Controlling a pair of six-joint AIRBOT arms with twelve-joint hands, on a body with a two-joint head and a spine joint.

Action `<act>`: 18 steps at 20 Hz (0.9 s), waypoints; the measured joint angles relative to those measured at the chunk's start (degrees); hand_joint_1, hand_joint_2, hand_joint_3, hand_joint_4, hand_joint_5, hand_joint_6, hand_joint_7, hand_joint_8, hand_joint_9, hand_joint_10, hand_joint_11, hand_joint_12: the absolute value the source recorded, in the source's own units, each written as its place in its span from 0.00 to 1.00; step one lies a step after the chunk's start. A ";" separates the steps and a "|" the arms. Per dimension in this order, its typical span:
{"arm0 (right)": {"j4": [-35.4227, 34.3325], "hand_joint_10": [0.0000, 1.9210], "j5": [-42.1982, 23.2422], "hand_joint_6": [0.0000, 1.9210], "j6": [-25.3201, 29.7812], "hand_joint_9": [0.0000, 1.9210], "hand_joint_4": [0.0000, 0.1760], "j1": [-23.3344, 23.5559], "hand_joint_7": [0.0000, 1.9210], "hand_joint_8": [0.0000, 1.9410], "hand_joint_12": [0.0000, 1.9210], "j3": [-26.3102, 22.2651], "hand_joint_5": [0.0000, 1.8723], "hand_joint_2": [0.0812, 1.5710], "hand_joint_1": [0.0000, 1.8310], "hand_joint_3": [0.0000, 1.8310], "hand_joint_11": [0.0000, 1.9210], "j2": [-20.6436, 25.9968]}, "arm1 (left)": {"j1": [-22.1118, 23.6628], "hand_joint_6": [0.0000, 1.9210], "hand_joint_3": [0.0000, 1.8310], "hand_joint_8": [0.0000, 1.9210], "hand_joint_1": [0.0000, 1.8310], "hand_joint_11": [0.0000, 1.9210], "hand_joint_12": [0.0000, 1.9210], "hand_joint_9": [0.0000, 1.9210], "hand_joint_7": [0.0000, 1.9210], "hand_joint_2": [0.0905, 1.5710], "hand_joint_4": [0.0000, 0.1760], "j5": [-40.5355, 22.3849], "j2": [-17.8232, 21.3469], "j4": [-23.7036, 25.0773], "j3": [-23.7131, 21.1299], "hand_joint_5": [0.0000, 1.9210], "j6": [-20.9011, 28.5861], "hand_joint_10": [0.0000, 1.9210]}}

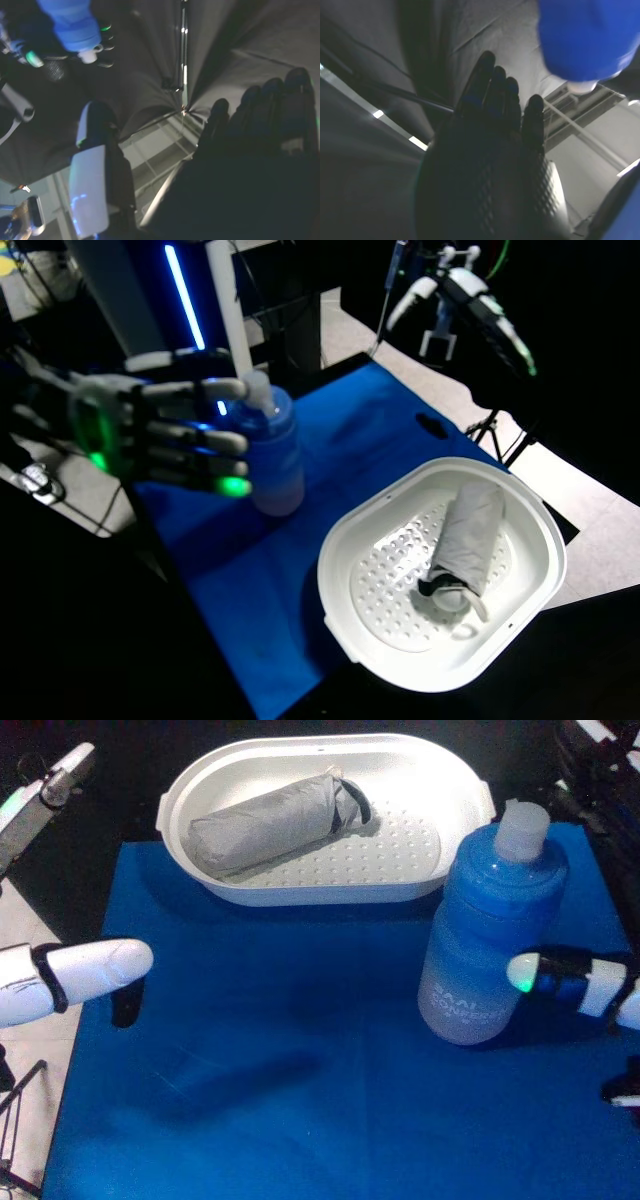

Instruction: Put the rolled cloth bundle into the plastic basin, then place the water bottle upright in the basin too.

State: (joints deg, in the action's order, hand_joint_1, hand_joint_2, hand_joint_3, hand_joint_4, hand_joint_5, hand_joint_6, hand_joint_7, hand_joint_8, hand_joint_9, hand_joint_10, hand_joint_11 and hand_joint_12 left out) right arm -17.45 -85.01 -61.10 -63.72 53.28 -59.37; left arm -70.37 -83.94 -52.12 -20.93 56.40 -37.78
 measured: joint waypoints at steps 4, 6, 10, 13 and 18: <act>-1.77 0.00 2.36 0.01 4.33 0.06 1.00 2.16 0.07 0.01 0.02 3.28 0.05 0.55 0.49 0.00 0.08 -4.76 | -0.66 0.00 0.00 0.00 0.34 0.00 0.00 0.00 0.00 0.51 1.00 -1.27 -0.66 -1.29 -0.17 0.00 0.04 0.00; -0.63 0.00 3.15 0.00 4.50 0.08 1.00 4.61 0.08 0.00 0.05 5.18 0.07 0.56 0.51 0.00 0.10 -6.23 | -1.20 0.00 0.00 0.00 0.33 0.00 0.00 0.00 0.00 0.50 1.00 -1.70 -0.87 -1.77 -0.33 0.00 0.04 0.00; -1.31 0.01 6.99 0.00 5.01 0.21 0.44 6.05 0.24 0.00 0.46 7.30 0.22 0.63 0.58 0.00 0.01 -8.92 | -1.73 0.00 0.00 0.00 0.34 0.00 0.00 0.00 0.00 0.50 1.00 -2.56 -0.96 -2.25 -0.76 0.01 0.11 0.00; -0.94 0.02 7.82 0.01 5.60 0.43 0.00 6.32 0.43 0.01 0.42 7.91 0.42 0.72 0.60 0.00 0.27 -8.63 | -1.79 0.01 0.00 0.00 0.34 0.00 0.00 0.00 0.00 0.49 1.00 -2.73 -1.25 -2.16 -0.76 0.02 0.15 0.00; -0.46 0.39 8.17 0.53 5.27 0.60 0.00 6.40 0.53 0.58 0.66 8.07 0.44 0.72 0.68 0.00 0.53 -7.54 | -2.21 0.00 0.00 0.00 0.35 0.00 0.00 0.00 0.00 0.49 1.00 -2.95 -1.25 -2.25 -0.90 0.03 0.31 0.00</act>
State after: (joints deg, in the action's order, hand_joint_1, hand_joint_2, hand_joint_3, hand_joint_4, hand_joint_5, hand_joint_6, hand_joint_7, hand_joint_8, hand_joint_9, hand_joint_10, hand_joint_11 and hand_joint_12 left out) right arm -17.91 -76.84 -55.83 -57.32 61.34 -66.92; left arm -72.58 -86.89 -53.36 -23.18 55.51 -37.47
